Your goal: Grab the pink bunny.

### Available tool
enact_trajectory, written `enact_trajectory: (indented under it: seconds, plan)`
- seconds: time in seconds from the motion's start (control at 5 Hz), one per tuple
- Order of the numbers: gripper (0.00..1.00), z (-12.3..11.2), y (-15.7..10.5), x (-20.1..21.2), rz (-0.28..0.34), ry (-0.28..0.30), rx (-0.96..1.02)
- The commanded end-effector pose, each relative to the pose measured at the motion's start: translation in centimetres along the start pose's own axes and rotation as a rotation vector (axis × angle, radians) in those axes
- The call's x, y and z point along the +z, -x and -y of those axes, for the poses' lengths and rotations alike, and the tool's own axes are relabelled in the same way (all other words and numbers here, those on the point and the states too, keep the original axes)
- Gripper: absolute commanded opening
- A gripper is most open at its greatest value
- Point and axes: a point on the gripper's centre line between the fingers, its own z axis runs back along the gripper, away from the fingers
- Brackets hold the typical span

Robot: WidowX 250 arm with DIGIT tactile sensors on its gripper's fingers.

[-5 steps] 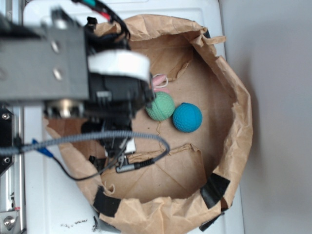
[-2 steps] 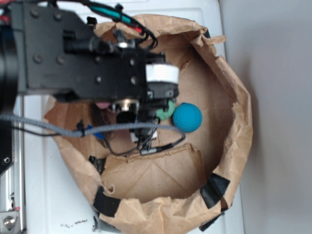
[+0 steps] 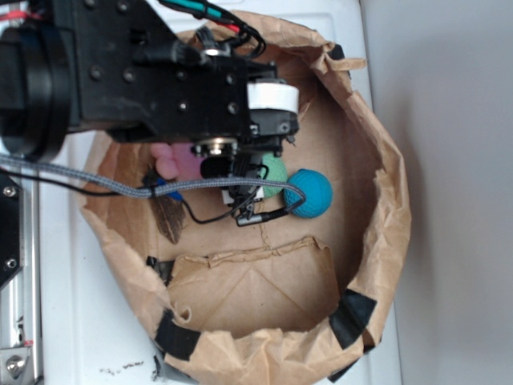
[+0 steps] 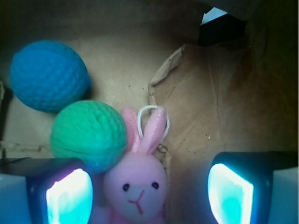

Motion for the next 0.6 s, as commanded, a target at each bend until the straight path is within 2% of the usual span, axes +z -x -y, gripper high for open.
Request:
enact_trajectory:
  seconds: [0.0,0.4]
  plan:
    - [1.0,0.0,3.0,-0.4,-0.028,0.005,-0.065]
    - [1.0,1.7,7.5,-0.5,-0.108,0.048,-0.1]
